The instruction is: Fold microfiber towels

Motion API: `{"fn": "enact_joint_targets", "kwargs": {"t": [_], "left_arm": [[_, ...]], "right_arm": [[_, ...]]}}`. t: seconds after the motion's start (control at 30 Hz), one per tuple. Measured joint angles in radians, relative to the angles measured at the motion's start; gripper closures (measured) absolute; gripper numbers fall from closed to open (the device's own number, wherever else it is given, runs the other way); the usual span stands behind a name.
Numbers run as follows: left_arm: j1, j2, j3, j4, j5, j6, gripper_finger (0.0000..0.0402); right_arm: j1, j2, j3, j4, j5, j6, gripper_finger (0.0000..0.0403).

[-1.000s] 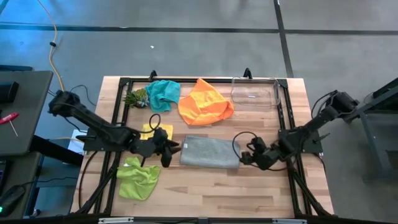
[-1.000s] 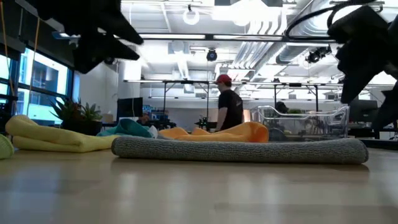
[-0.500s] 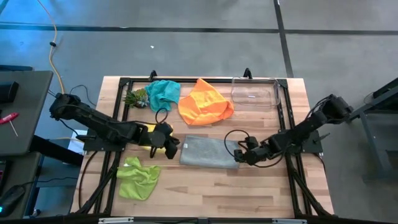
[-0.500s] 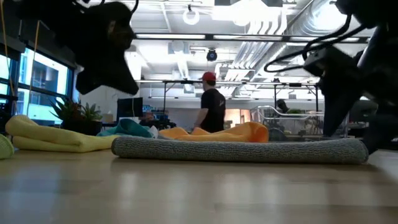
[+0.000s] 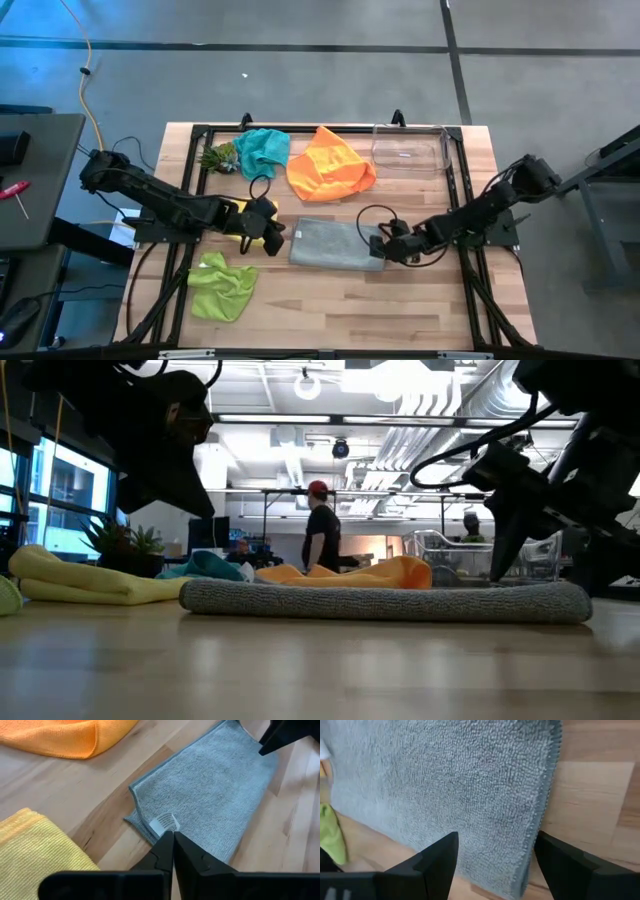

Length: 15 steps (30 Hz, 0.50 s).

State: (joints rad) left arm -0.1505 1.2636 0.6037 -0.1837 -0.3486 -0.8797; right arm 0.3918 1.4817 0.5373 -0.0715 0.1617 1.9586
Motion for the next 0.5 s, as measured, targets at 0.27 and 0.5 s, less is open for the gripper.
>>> {"fn": "enact_joint_targets", "kwargs": {"t": [0.27,0.5], "left_arm": [[0.000,0.000,0.000,0.000,-0.020,0.020,0.0401],[0.000,0.000,0.000,-0.001,-0.020,0.053,0.0401]], "right_arm": [[-0.024,0.050,0.002,0.045,0.019,0.044,0.0149],[-0.031,0.075,0.002,0.070,0.042,0.040,0.0199]]}}
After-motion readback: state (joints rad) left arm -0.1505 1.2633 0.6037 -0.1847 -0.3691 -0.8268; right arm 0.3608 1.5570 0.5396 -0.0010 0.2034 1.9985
